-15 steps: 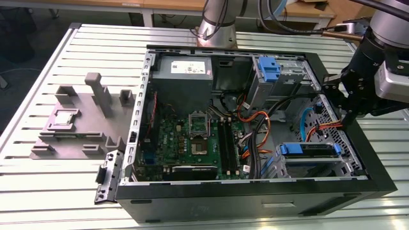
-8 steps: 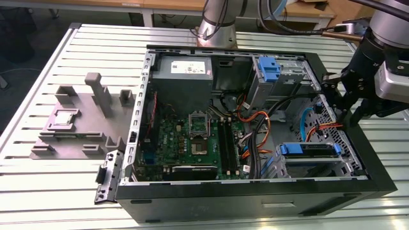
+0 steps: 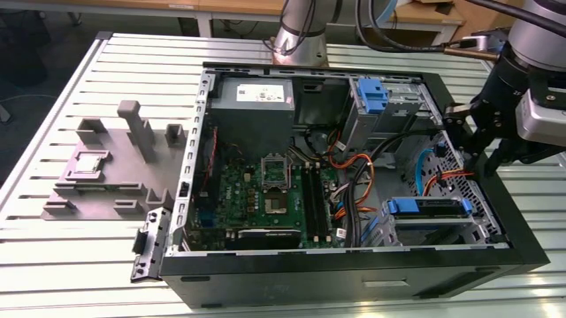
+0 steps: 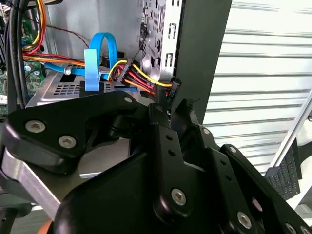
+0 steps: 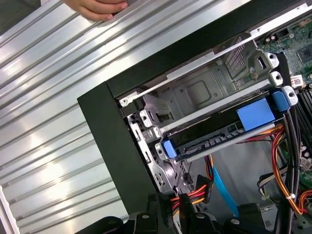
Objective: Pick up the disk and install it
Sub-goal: 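Insert the first disk wire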
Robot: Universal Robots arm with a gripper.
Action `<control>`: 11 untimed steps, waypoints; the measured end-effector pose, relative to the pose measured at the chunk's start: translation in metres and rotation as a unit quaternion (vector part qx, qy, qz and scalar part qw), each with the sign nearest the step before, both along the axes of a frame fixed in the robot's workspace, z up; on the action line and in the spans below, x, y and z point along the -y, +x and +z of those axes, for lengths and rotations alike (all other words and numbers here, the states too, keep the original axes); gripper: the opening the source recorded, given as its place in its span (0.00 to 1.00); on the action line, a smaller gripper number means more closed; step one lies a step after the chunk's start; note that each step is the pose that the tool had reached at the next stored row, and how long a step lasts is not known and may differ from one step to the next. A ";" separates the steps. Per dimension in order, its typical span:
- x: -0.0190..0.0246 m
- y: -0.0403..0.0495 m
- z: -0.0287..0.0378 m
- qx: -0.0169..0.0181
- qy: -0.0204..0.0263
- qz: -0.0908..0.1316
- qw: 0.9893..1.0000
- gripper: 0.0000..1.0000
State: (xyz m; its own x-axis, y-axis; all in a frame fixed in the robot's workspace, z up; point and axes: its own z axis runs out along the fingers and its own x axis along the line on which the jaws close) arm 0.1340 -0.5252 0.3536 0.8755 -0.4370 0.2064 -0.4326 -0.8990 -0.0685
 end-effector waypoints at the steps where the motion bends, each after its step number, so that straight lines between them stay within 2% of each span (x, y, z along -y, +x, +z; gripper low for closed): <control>1: 0.0000 0.0000 -0.0007 0.001 0.000 0.002 1.000 0.31; 4: -0.0002 0.0000 -0.0023 0.003 0.000 0.007 1.000 0.31; 9: -0.0003 0.0000 -0.0035 0.003 0.000 0.007 1.000 0.30; 11: -0.0003 0.0000 -0.0036 0.003 0.000 0.007 1.000 0.17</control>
State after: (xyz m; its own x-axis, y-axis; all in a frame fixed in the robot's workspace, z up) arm 0.1340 -0.5249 0.3500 0.8803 -0.4243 0.2125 -0.4192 -0.9051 -0.0707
